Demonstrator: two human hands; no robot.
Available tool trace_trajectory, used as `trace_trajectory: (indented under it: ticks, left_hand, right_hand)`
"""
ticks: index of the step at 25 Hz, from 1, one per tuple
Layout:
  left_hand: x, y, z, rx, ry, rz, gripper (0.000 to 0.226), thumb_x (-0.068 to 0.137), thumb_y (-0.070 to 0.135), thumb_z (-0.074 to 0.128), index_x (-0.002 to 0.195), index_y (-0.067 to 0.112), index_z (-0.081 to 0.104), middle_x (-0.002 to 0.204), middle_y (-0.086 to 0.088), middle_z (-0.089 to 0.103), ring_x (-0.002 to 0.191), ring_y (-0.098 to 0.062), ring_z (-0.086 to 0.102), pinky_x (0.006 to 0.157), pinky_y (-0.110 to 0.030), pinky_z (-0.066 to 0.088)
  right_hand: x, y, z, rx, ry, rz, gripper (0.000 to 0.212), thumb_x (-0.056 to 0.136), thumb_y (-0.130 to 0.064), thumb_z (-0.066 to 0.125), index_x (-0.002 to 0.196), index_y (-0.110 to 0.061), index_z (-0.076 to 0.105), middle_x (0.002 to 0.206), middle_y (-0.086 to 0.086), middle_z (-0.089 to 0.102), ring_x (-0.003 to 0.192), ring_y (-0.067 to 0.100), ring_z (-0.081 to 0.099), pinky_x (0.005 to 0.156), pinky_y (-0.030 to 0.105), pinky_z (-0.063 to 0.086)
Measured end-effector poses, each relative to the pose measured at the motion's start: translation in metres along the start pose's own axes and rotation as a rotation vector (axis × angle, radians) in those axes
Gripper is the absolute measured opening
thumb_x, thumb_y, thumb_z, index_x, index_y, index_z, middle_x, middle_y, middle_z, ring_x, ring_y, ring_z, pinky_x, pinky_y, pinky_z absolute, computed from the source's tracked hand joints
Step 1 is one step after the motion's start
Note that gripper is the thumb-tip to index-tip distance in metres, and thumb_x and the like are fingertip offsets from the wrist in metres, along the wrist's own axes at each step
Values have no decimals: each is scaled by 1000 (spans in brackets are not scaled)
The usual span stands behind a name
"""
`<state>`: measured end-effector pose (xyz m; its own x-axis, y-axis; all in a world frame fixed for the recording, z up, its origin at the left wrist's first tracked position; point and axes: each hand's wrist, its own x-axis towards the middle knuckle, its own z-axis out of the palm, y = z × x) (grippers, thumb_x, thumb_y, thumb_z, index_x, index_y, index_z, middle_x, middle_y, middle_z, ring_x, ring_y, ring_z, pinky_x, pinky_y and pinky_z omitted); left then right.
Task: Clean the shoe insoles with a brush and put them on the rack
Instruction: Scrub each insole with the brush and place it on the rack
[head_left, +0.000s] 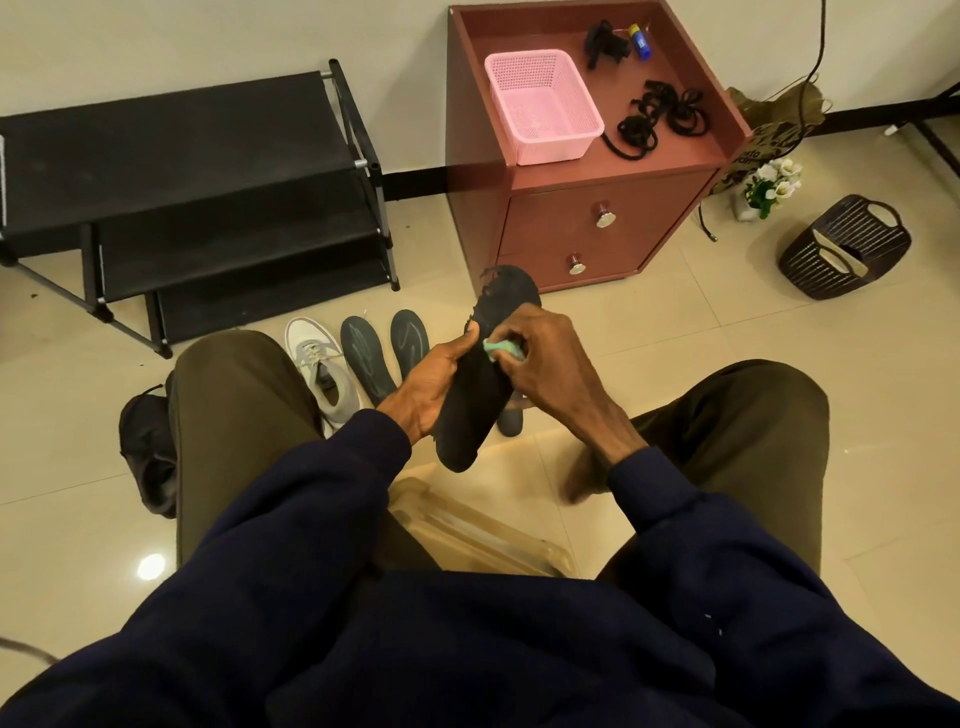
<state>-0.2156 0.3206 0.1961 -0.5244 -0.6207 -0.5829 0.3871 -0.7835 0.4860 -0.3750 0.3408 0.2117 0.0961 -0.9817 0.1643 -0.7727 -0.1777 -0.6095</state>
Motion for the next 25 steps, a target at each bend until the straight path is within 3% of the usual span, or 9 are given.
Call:
trace_trajectory:
  ticks: [3, 6, 8, 11, 13, 16, 18, 21, 25]
  left_hand:
    - [2, -1, 3, -69, -40, -61, 35, 107, 28, 48, 132, 7, 60, 114, -21, 73, 97, -36, 75, 83, -60, 59]
    - [2, -4, 1, -4, -33, -23, 28, 108, 19, 45, 128, 4, 58, 118, -21, 67, 96, -32, 74, 78, -48, 63]
    - [3, -4, -2, 71, -56, 32, 26, 108, 11, 42, 128, 3, 57, 118, -19, 67, 98, -28, 73, 76, -39, 63]
    - [8, -5, -5, 187, -122, 65, 37, 103, -3, 45, 139, 2, 51, 119, -16, 70, 108, -29, 71, 86, -40, 61]
    - [9, -6, -4, 279, -115, 73, 46, 98, -11, 47, 139, 8, 53, 123, -15, 68, 115, -29, 67, 99, -42, 57]
    - [9, -6, -4, 341, -93, 94, 52, 93, -18, 47, 130, 16, 59, 110, -10, 71, 108, -26, 66, 97, -38, 56]
    - [10, -8, -6, 376, -125, 86, 59, 90, -21, 49, 132, 19, 58, 115, -10, 71, 112, -28, 66, 98, -42, 56]
    - [10, -10, -7, 450, -167, 55, 65, 86, -24, 50, 133, 21, 57, 123, -12, 69, 118, -29, 64, 98, -43, 56]
    - [11, -10, -6, 445, -172, 54, 65, 86, -25, 50, 132, 22, 57, 121, -9, 69, 117, -26, 65, 93, -38, 59]
  right_hand:
    - [4, 17, -7, -29, 194, 100, 18, 83, -9, 81, 100, -11, 74, 98, 4, 70, 86, 14, 64, 77, 33, 60]
    - [1, 9, -8, 98, 13, 19, 19, 83, -12, 83, 101, -12, 78, 98, 2, 73, 86, 11, 66, 79, 25, 59]
    - [4, 14, -6, 30, 16, 13, 18, 84, -13, 82, 101, -13, 79, 99, 2, 74, 88, 12, 66, 80, 29, 59]
    - [9, 30, -14, -64, 180, 138, 18, 85, -16, 81, 102, -12, 77, 100, 3, 73, 90, 14, 64, 81, 35, 59]
    - [8, 25, -16, 23, 95, 105, 21, 84, -15, 83, 104, -13, 78, 102, 2, 73, 88, 10, 65, 81, 28, 60]
    - [7, 6, -7, 15, -54, -48, 21, 84, -13, 82, 104, -12, 79, 100, 3, 73, 88, 11, 64, 80, 20, 56]
    - [12, 15, -6, -79, 54, -12, 18, 87, -12, 78, 104, -11, 77, 101, 6, 72, 92, 17, 63, 82, 26, 53]
    - [14, 38, -18, -95, 192, 191, 17, 89, -10, 76, 105, -8, 77, 103, 8, 71, 94, 19, 64, 83, 28, 56]
    - [18, 37, -21, 3, 110, 92, 18, 90, -8, 74, 106, -13, 78, 102, -3, 70, 90, 5, 61, 79, 4, 46]
